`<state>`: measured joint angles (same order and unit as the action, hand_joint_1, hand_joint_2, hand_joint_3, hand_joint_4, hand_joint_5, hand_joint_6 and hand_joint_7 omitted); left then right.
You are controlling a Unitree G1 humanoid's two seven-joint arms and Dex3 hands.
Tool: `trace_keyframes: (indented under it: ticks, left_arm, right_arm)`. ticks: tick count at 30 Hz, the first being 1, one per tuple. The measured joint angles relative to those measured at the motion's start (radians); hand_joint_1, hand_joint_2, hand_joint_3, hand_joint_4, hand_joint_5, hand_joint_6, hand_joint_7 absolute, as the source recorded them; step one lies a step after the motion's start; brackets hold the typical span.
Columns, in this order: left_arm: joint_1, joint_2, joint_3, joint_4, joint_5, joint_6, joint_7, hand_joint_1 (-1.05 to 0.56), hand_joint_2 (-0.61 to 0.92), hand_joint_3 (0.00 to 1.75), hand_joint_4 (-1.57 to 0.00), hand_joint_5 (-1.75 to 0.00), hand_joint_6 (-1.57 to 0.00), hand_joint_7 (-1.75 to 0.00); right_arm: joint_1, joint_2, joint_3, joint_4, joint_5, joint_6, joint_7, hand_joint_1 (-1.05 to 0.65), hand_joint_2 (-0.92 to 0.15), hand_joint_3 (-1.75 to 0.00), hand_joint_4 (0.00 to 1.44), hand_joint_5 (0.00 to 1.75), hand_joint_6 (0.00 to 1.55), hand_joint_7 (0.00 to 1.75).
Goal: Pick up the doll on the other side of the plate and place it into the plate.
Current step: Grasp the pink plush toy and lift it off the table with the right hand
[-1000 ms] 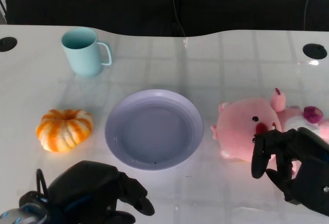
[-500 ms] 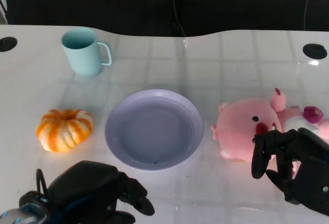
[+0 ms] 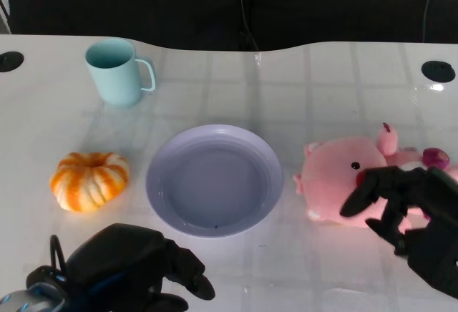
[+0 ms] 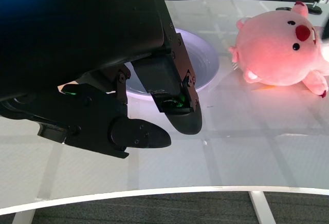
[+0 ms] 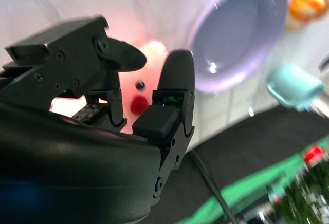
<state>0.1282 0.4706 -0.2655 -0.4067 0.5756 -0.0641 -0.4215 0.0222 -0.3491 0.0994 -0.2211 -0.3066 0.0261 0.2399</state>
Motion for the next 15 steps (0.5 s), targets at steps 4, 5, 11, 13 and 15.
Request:
trace_keyframes:
  ticks: [4,5,11,13,15]
  left_arm:
    - [0.000,0.000,0.000,0.000,-0.001,0.000,0.000,-0.24,0.92,0.26,-0.77,-1.22,-1.08,-0.07]
    - [0.000,0.000,0.000,0.000,-0.001,0.000,0.000,-0.23,0.92,0.26,-0.78,-1.23,-1.08,-0.07]
    - [0.000,0.000,0.000,0.000,-0.001,0.000,0.000,-0.24,0.92,0.27,-0.75,-1.22,-1.07,-0.07]
    - [0.000,0.000,0.000,0.000,0.000,0.003,-0.003,-0.24,0.92,0.27,-0.74,-1.22,-1.07,-0.07]
    - [0.000,0.000,0.000,0.000,0.000,0.005,-0.006,-0.24,0.92,0.27,-0.75,-1.22,-1.07,-0.07]
  right_arm:
    - [0.001,0.027,-0.006,0.017,-0.008,-0.048,-0.072,-0.22,-0.90,-0.18,0.47,0.77,0.60,0.26]
    - [0.001,0.027,-0.006,0.018,-0.024,-0.049,-0.081,-0.27,-0.91,-0.17,0.40,0.71,0.54,0.21]
    - [0.000,0.021,-0.006,0.017,-0.097,-0.026,-0.100,-0.35,-0.92,-0.14,0.18,0.56,0.35,0.08]
    - [-0.002,0.016,-0.007,0.018,-0.126,-0.012,-0.106,-0.37,-0.92,-0.10,0.13,0.52,0.32,0.05]
    - [-0.006,0.004,-0.007,0.022,-0.163,-0.010,-0.123,-0.40,-0.92,-0.08,0.09,0.50,0.30,0.03]
